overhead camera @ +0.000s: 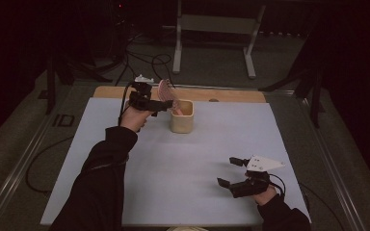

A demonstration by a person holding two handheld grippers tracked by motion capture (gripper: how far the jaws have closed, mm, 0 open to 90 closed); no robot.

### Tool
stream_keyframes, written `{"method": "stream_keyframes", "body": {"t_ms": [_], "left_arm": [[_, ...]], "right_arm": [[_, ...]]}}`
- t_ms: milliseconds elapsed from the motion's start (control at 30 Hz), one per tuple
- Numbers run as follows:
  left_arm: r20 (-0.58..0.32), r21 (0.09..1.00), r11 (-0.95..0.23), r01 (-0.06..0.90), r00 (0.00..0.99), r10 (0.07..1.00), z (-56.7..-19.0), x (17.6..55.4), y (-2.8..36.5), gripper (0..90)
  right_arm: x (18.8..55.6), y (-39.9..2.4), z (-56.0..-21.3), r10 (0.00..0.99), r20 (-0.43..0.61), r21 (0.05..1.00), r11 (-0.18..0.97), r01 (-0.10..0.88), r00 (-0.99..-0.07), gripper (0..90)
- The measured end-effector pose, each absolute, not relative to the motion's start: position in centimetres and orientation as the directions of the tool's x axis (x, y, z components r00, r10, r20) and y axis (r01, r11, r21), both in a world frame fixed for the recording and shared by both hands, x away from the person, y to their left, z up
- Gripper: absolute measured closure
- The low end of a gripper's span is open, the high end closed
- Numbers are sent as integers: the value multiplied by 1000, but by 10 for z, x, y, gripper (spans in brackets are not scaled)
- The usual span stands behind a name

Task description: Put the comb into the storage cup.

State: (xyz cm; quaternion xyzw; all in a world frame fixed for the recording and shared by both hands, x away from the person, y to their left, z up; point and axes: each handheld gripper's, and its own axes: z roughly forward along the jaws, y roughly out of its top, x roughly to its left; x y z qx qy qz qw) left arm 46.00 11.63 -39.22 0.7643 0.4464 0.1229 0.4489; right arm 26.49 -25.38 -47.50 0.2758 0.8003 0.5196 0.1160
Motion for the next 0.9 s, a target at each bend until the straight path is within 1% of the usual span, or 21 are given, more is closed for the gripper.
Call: {"method": "stream_keyframes", "body": {"t_ms": [167,400,900], "left_arm": [[-204,805,-205,557,584,786,-396,456,121,0],[-176,817,-243,523,628,758,-401,447,127,0],[-163,826,-277,491,678,717,-413,429,138,0]], "right_arm": [[265,-253,-475,562,98,895,312,320,-821,97],[265,-253,-476,563,98,895,310,320,-821,97],[266,-253,-476,563,99,894,311,322,-820,97]]}}
